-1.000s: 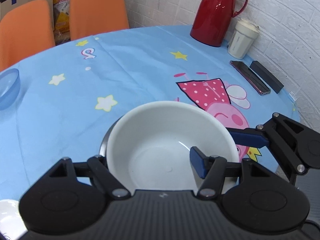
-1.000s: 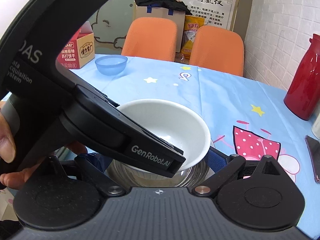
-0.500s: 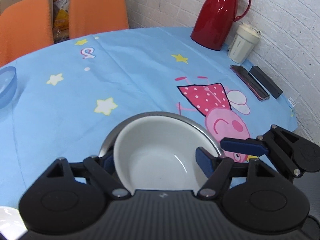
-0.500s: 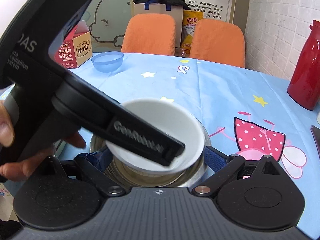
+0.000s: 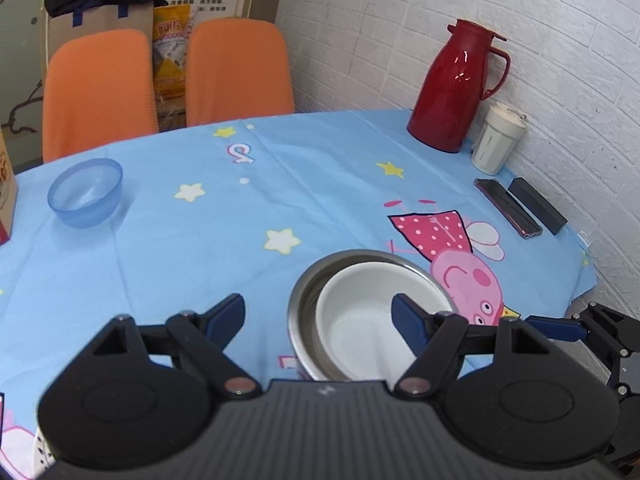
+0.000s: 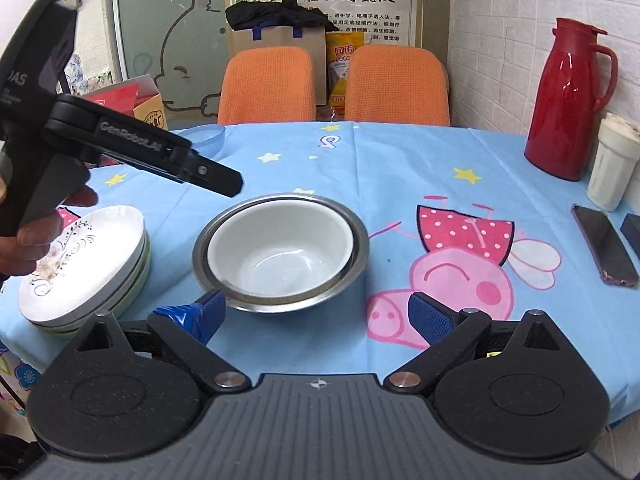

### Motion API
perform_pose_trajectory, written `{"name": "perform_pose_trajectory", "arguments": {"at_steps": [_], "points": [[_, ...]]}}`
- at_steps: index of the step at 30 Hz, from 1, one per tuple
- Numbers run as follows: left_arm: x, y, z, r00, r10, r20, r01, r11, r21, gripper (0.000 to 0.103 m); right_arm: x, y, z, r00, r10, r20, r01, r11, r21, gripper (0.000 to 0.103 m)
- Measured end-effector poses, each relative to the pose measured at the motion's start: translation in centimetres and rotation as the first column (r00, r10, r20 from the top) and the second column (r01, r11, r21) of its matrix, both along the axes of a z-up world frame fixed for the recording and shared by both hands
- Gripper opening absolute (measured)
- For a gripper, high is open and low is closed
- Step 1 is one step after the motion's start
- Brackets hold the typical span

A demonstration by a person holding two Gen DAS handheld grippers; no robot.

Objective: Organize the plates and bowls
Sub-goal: 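Move the left tool to the rim of the clear blue bowl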

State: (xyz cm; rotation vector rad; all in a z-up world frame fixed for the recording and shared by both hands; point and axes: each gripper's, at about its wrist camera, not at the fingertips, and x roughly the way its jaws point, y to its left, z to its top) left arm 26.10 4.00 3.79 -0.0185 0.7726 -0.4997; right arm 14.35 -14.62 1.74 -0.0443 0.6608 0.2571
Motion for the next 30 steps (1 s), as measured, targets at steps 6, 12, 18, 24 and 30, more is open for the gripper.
{"name": "perform_pose_trajectory", "arguments": {"at_steps": [6, 12, 18, 24, 30], "points": [[-1.1, 5.2, -0.3, 0.995, 0.098, 0.004, -0.098, 0.994, 0.039, 0.074, 1.1, 2.0, 0.3, 0.997, 0.072, -0.024, -0.070, 0.996, 0.059, 0.086], [0.9, 11.6, 0.1, 0.975, 0.224, -0.009, -0.222, 0.972, 0.070, 0.074, 5.4, 6.0, 1.9, 0.984, 0.177, -0.005, -0.177, 0.984, 0.013, 0.086], [7.8, 16.4, 2.2, 0.938, 0.346, -0.007, -0.345, 0.937, 0.050, 0.075, 14.2, 11.4, 5.3, 0.958, 0.286, -0.004, -0.285, 0.954, -0.092, 0.086], [17.0, 17.6, -0.1, 0.899, 0.427, -0.098, -0.426, 0.904, 0.031, 0.075, 23.8, 17.3, 3.8, 0.942, 0.316, -0.112, -0.325, 0.943, -0.066, 0.086], [22.7, 17.1, -3.9, 0.874, 0.464, -0.147, -0.459, 0.886, 0.067, 0.075, 29.2, 21.1, -1.6, 0.929, 0.304, -0.213, -0.332, 0.937, -0.111, 0.086]]}}
